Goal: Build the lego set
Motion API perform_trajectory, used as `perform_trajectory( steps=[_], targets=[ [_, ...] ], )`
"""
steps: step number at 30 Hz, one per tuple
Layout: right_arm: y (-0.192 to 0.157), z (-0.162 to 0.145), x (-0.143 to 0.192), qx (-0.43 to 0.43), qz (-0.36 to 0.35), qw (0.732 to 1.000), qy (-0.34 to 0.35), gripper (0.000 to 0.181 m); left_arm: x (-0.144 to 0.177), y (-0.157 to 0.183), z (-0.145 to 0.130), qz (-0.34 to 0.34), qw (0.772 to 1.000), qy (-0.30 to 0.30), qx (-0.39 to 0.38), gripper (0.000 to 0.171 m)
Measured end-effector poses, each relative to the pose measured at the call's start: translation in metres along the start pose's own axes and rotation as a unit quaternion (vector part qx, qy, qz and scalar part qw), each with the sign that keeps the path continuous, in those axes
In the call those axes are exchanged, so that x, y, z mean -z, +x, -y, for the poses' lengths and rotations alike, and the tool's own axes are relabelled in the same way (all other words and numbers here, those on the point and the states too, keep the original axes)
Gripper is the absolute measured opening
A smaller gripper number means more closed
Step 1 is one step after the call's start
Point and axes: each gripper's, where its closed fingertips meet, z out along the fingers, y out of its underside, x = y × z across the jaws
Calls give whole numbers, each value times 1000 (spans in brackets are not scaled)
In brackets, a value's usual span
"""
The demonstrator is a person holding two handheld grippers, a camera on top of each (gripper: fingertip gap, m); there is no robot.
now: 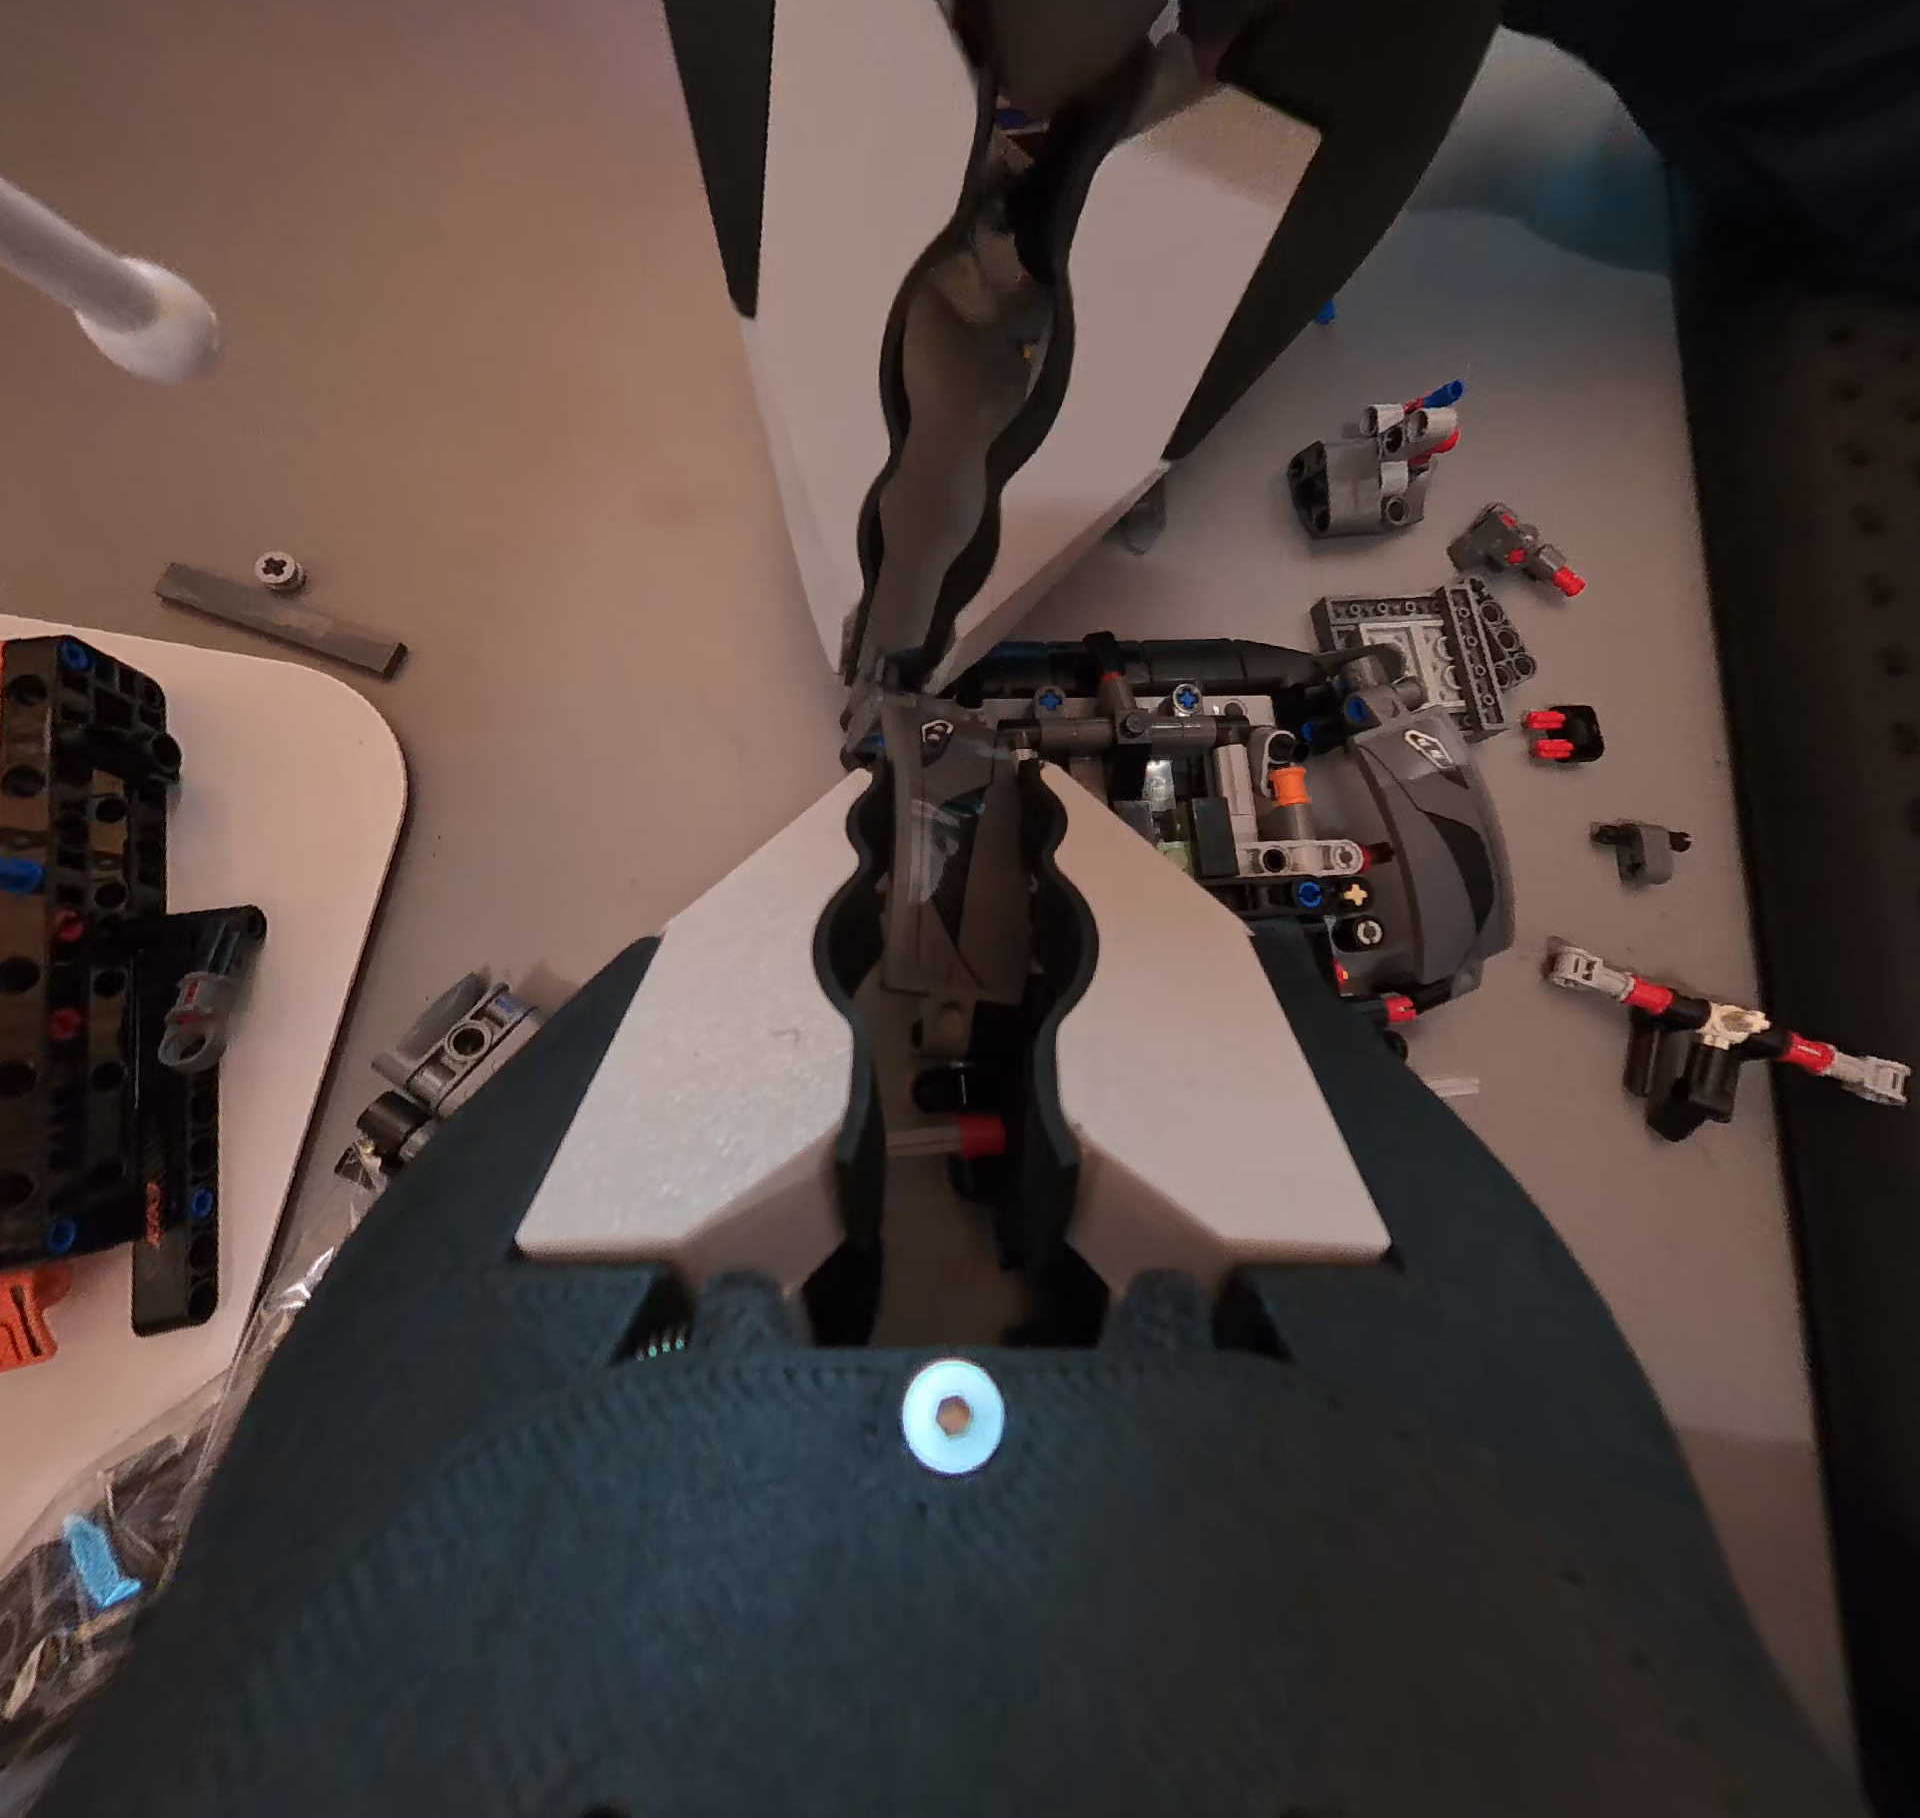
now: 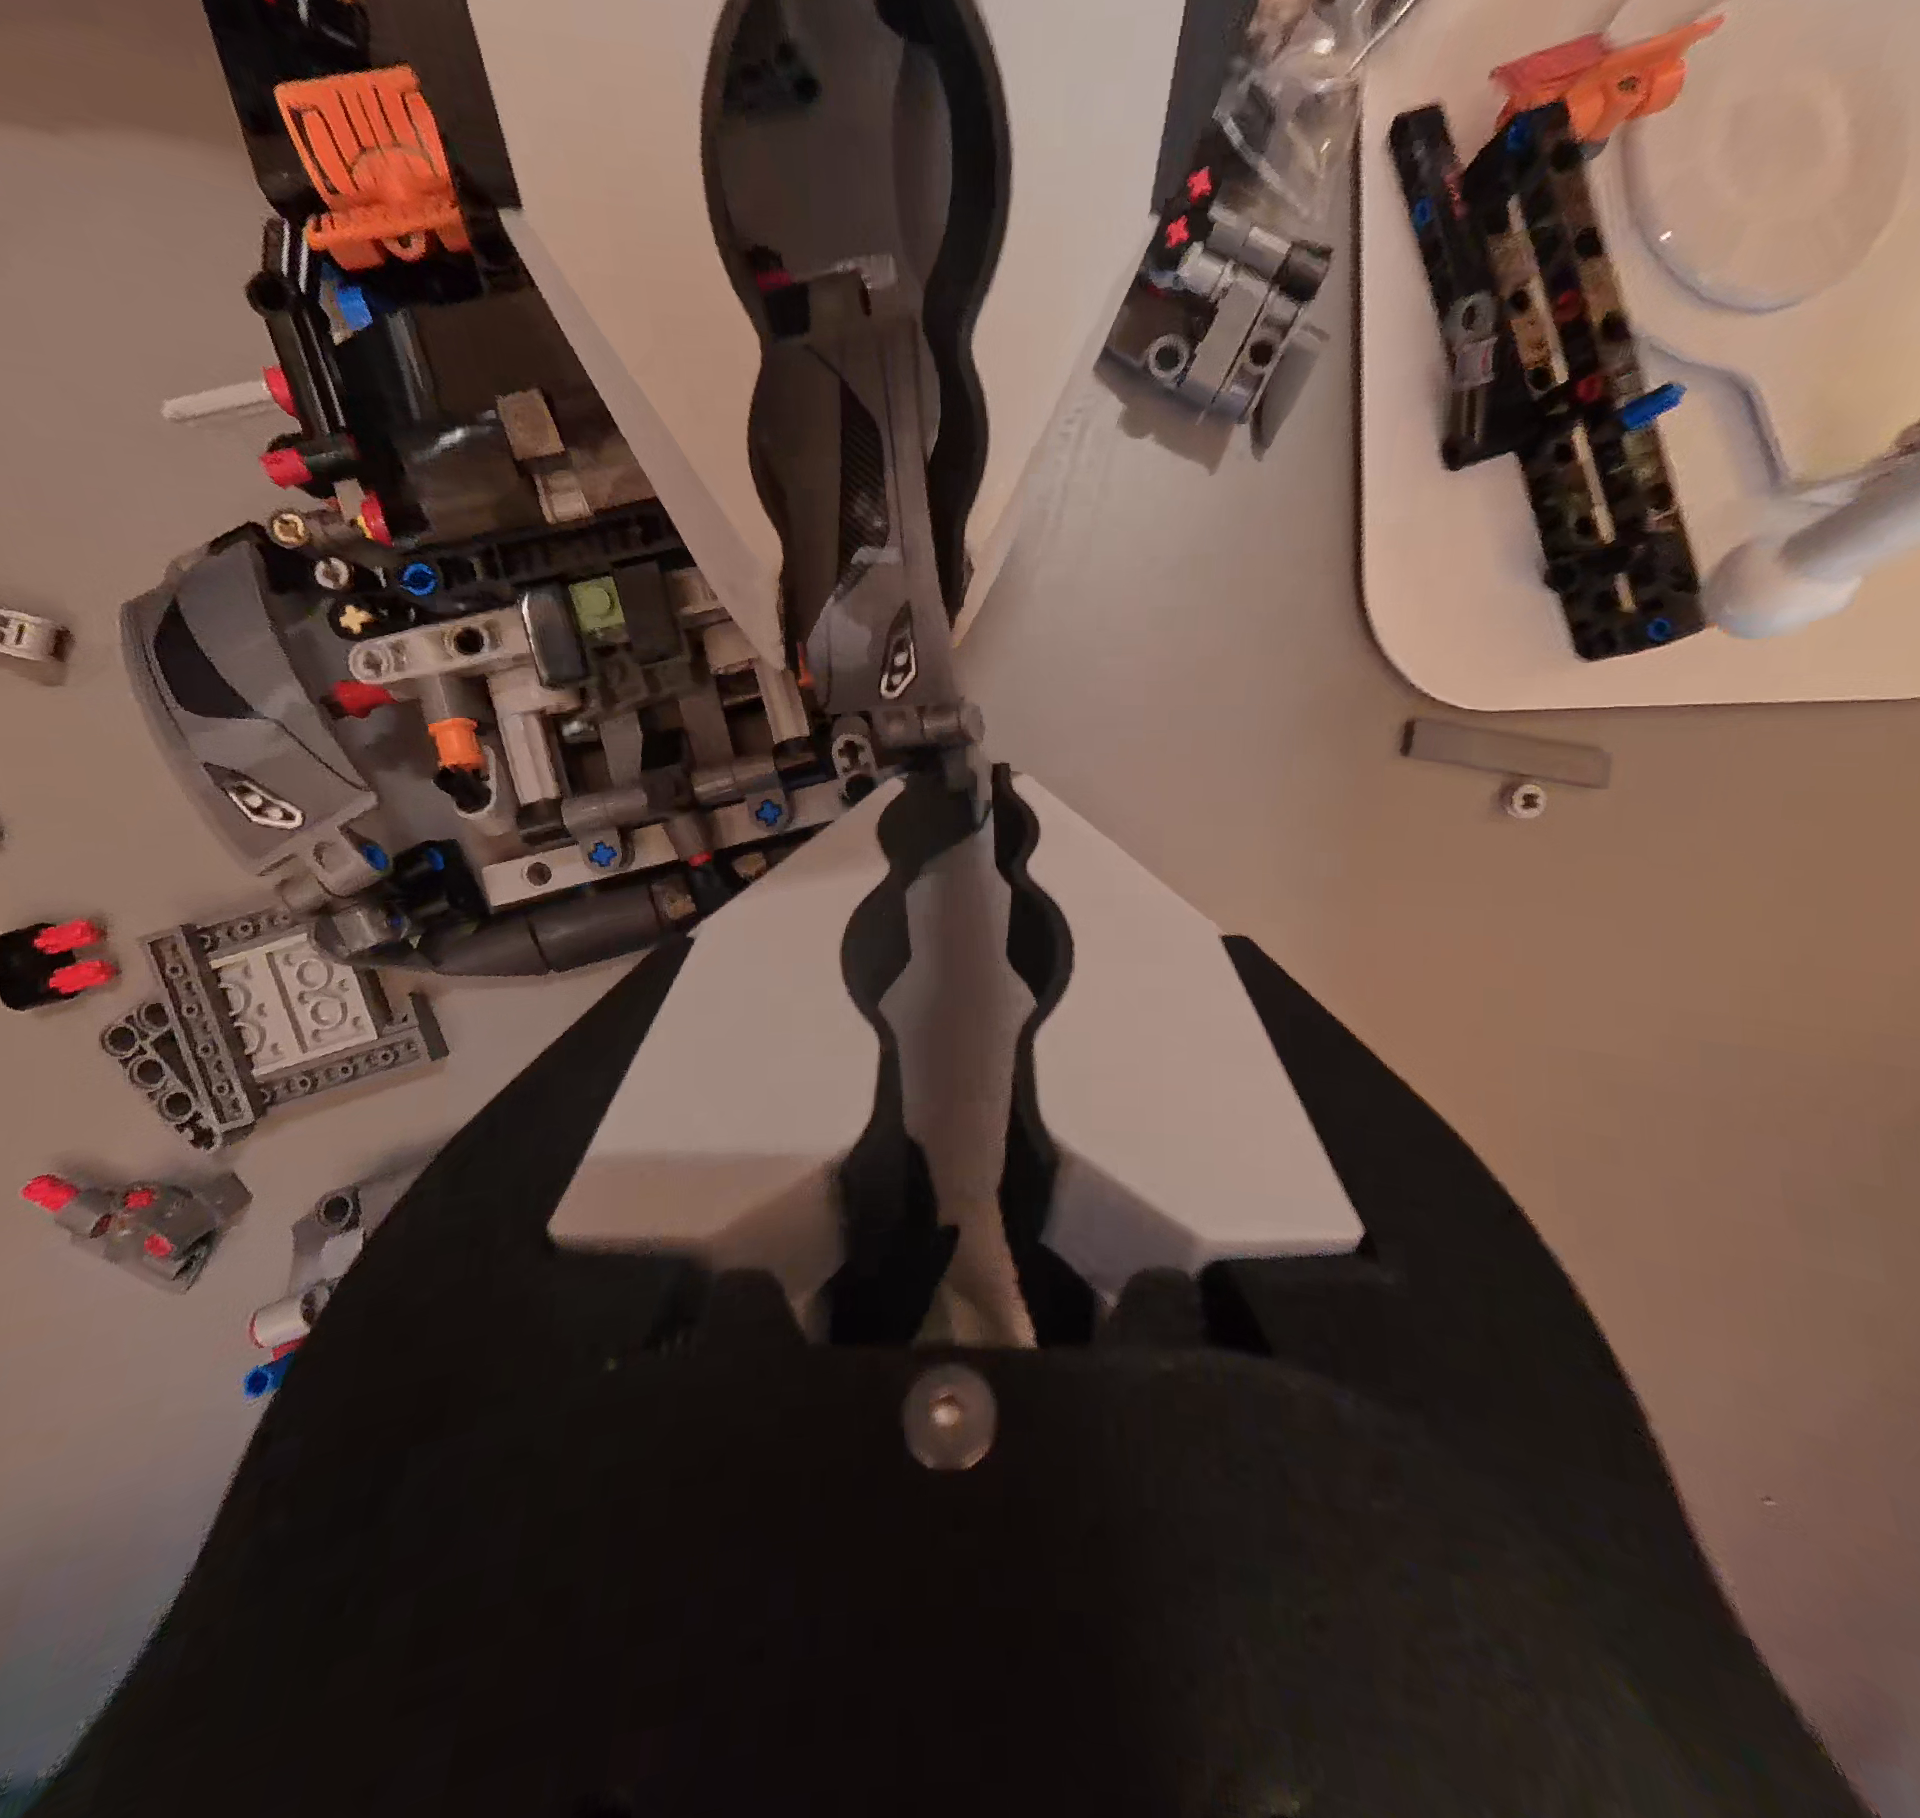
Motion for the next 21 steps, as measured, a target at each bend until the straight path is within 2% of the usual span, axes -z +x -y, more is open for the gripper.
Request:
perform_trajectory(
  steps=[10,17,21],
  targets=[
    [0,-2,-5,33,-19,999,-19,4,-2,2,2,8,1000,-5,-14,22],
    [-2,-1,5,18,0,1000,11,4,4,2,3,2,1000,15,-8,21],
    [-8,-8,4,23,8,1000,-8,5,-1,6,1,-14,1000,13,-3,21]
  ],
)
